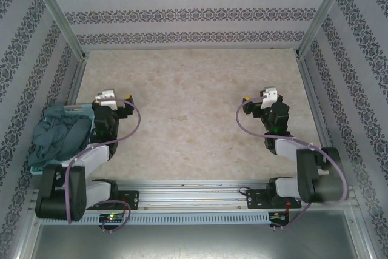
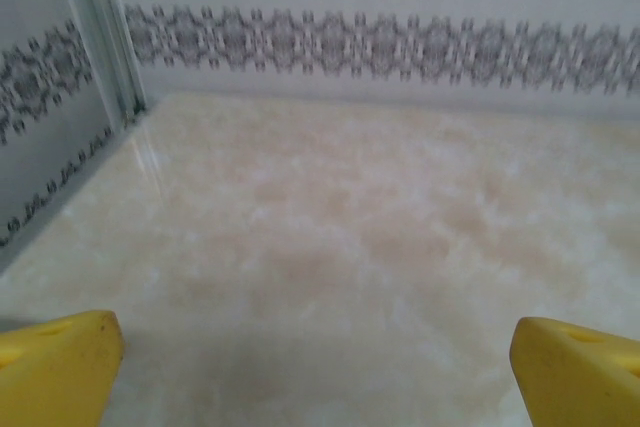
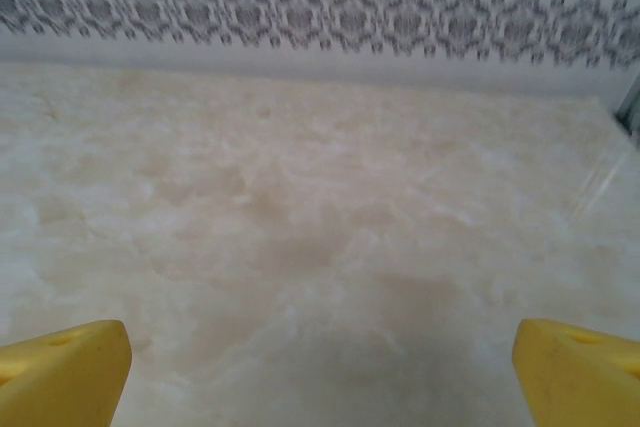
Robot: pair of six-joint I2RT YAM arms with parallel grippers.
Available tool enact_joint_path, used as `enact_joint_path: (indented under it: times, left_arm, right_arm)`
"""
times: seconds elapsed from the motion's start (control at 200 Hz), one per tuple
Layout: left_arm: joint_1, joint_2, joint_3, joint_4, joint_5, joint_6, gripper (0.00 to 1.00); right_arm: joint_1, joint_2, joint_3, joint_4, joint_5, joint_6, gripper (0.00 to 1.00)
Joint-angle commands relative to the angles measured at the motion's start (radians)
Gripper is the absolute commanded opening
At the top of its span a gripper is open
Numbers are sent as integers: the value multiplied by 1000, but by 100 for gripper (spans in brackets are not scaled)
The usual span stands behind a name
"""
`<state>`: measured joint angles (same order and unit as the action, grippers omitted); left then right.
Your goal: Fold the inside-out t-shirt
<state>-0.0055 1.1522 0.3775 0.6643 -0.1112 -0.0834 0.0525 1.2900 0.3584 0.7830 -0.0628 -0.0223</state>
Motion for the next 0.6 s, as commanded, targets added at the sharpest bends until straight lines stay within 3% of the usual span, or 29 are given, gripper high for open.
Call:
enact_joint_path:
  times: [0.0, 0.155, 0.235, 0.3, 0.37, 0.46, 0.595]
  left_arm:
    - [-4, -91, 135, -341, -17, -141, 100]
    - [-4, -136, 322, -687, -66, -422, 100]
    - [-3, -150, 394, -889, -110, -573, 100]
    - [-1, -174, 420, -970, -100, -596, 100]
    - [5, -204, 434, -1054, -118, -617, 100]
    - [36, -214, 432, -1041, -55, -587, 100]
    - [36, -69, 610, -1334, -235, -625, 100]
  right_arm:
    - [32, -120, 47, -182, 57, 8, 98]
    - [27, -279, 207, -518, 144, 301, 98]
    - [-5, -315, 298, -705, 60, 432, 98]
    - [-39, -329, 317, -770, -14, 521, 98]
    - [-64, -351, 262, -718, -45, 590, 98]
    - [-105, -354, 227, -696, -123, 599, 98]
    - [-98, -299, 298, -797, -195, 537, 98]
